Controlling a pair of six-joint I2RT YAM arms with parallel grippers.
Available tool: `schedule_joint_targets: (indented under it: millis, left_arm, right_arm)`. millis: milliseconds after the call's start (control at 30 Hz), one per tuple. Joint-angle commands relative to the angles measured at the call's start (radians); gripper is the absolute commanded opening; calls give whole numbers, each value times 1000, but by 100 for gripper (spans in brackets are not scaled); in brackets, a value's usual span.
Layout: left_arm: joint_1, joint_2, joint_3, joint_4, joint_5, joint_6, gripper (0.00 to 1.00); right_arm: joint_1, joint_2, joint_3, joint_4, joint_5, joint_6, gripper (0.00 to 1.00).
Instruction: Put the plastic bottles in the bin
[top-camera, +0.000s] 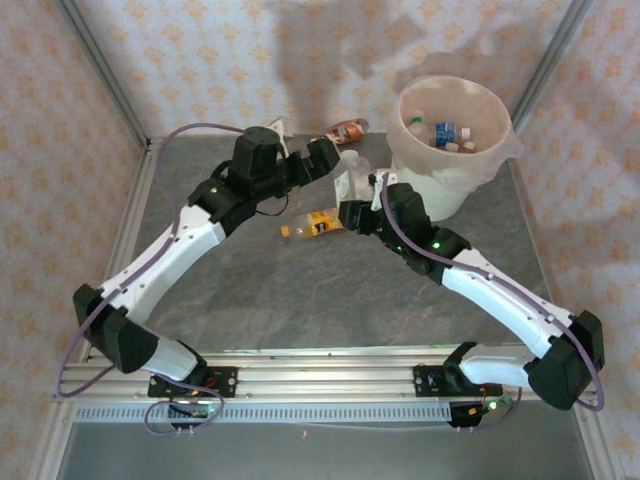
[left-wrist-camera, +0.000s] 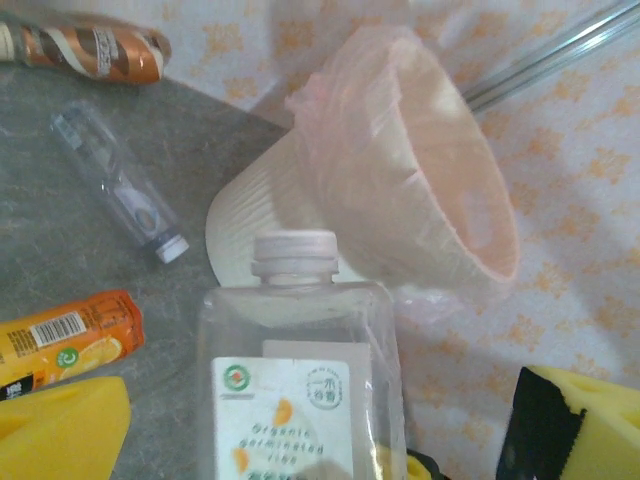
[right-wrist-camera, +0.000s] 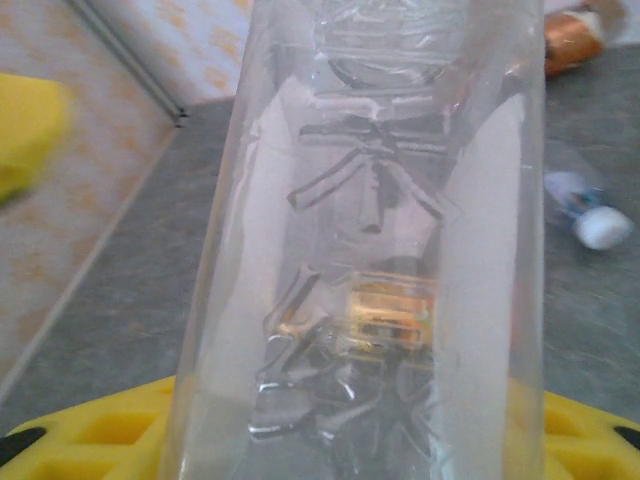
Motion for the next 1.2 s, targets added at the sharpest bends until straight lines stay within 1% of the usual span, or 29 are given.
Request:
schedule_joint_targets:
  millis: [0, 100, 200, 300, 367, 567, 600, 733, 833, 900, 1033, 1100, 1167]
  left_arm:
    - [11, -116, -82, 26, -86, -10, 100]
    - [12, -184, -190, 35, -143, -28, 100]
    - [12, -248, -321, 62, -179, -81, 100]
    - [13, -309, -445, 105, -191, -133, 100]
    - [13, -338, -488, 94, -208, -140, 100]
    - [14, -360, -484, -5, -241, -94, 100]
    - [13, -359, -481, -12, -241, -91, 100]
    - [14, -356, -493, -10, -239, -109, 100]
    - [12, -358, -512, -7, -241, -130, 100]
    - [12, -365, -530, -12, -244, -143, 100]
    - [12, -390, -571, -32, -273, -167, 100]
    - [12, -401, -586, -44, -291, -176, 100]
    - [14, -412, -599, -52, -306, -184, 100]
  right_arm:
    - [-61, -54, 98, -121, 53, -32, 44]
    - [-122, -42, 197, -164, 4, -53, 44]
    - [-170, -16, 317, -188, -24, -90, 45]
    - [-211, 28, 425, -215, 47, -118, 45]
    - [-247, 46, 475, -225, 107, -128, 46]
    - [-378, 74, 548, -248, 207, -180, 46]
    - [-413, 85, 568, -264, 216, -183, 46]
    - [-532, 150, 653, -318, 195, -200, 46]
    - [-592, 228, 732, -372, 148, -211, 46]
    - [-616, 279, 781, -393, 124, -229, 46]
    - [-631, 416, 916, -498, 165, -274, 46]
    - [-636, 465, 940, -519, 140, -314, 47]
    - [-640, 517, 974, -540, 154, -357, 48]
